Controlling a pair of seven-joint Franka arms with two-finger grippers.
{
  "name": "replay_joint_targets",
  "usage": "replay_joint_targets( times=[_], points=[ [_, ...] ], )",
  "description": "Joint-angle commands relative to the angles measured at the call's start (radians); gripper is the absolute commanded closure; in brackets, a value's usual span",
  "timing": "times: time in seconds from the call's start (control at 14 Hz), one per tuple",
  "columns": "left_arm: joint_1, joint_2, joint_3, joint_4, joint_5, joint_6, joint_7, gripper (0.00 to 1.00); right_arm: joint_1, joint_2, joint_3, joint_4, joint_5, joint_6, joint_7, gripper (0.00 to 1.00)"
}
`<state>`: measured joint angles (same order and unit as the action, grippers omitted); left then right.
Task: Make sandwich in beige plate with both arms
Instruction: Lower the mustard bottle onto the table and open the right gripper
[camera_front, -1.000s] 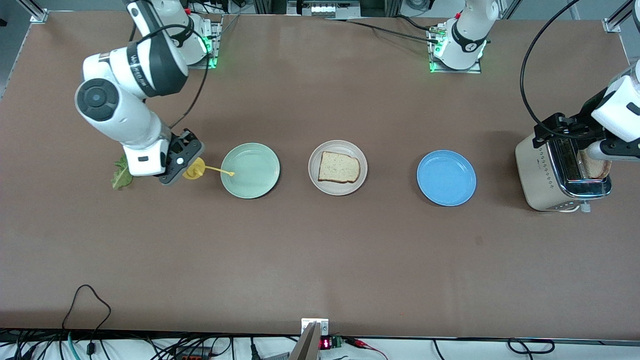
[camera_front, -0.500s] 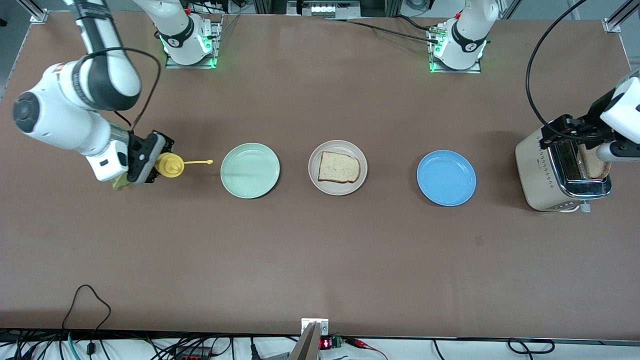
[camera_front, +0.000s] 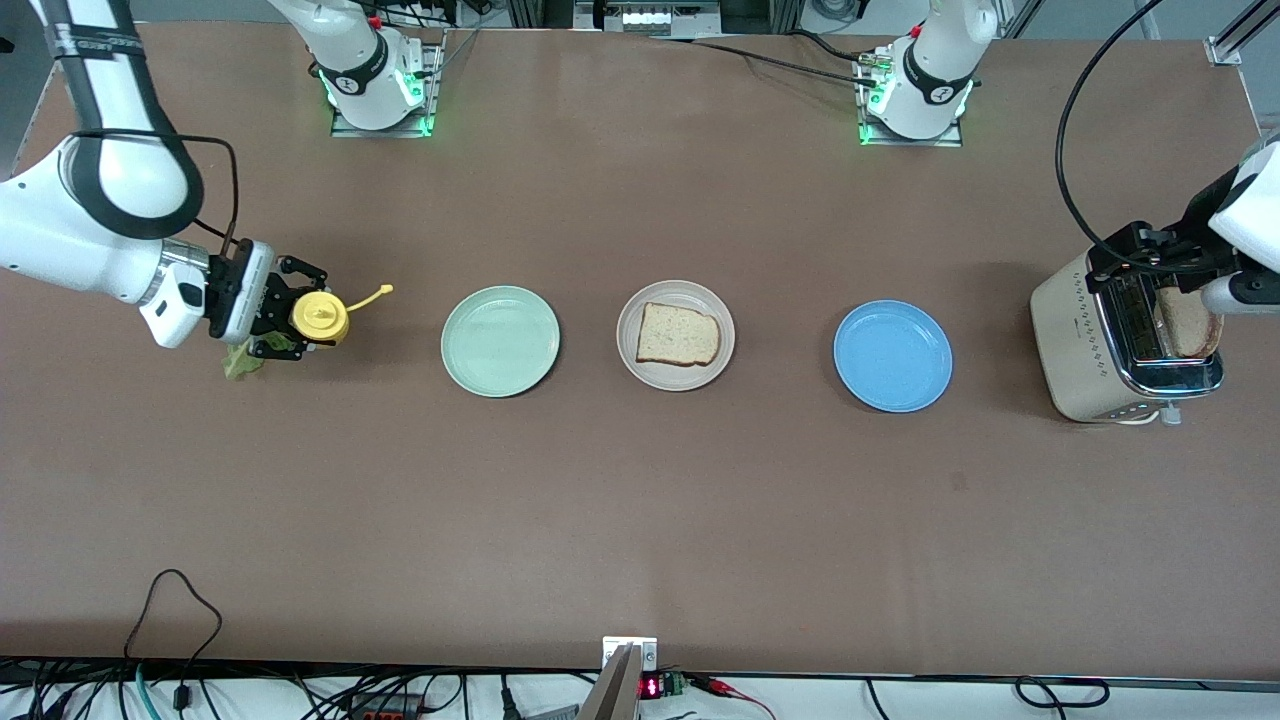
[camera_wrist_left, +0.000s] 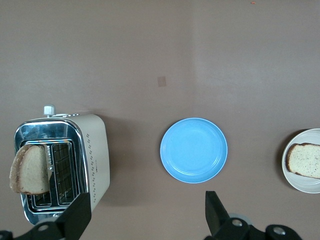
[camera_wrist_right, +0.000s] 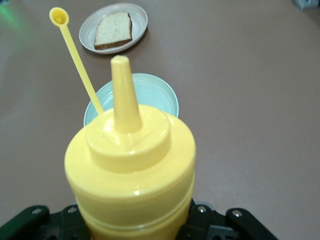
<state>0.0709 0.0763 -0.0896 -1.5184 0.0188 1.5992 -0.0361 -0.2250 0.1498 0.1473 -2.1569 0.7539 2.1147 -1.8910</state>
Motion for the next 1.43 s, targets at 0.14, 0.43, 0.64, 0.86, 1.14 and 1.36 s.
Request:
replay_joint_targets(
  times=[0.14, 0.43, 0.64, 0.86, 1.14, 1.36],
  points=[
    [-0.005, -0.021, 0.013, -0.020, 0.010, -0.030, 0.001, 0.00, -0.108, 0.033, 0.017, -0.057, 0.220, -0.090, -0.359, 0.91],
    [0.003, -0.035, 0.013, -0.046, 0.009, -0.024, 0.001, 0.00, -0.139, 0.092, 0.015, -0.058, 0.269, -0.117, -0.474, 0.91],
    [0.003, -0.035, 0.014, -0.046, -0.013, -0.012, 0.001, 0.00, -0.157, 0.146, 0.015, -0.058, 0.306, -0.133, -0.549, 0.91],
    [0.003, -0.035, 0.014, -0.045, -0.013, -0.013, 0.001, 0.00, -0.160, 0.195, 0.015, -0.057, 0.340, -0.136, -0.615, 0.91],
    [0.003, -0.033, 0.016, -0.046, -0.013, -0.016, 0.001, 0.00, -0.172, 0.235, 0.015, -0.057, 0.343, -0.136, -0.629, 0.90],
    [0.004, -0.032, 0.016, -0.046, -0.013, -0.016, 0.001, 0.00, -0.174, 0.250, 0.015, -0.055, 0.358, -0.134, -0.631, 0.89]
  ],
)
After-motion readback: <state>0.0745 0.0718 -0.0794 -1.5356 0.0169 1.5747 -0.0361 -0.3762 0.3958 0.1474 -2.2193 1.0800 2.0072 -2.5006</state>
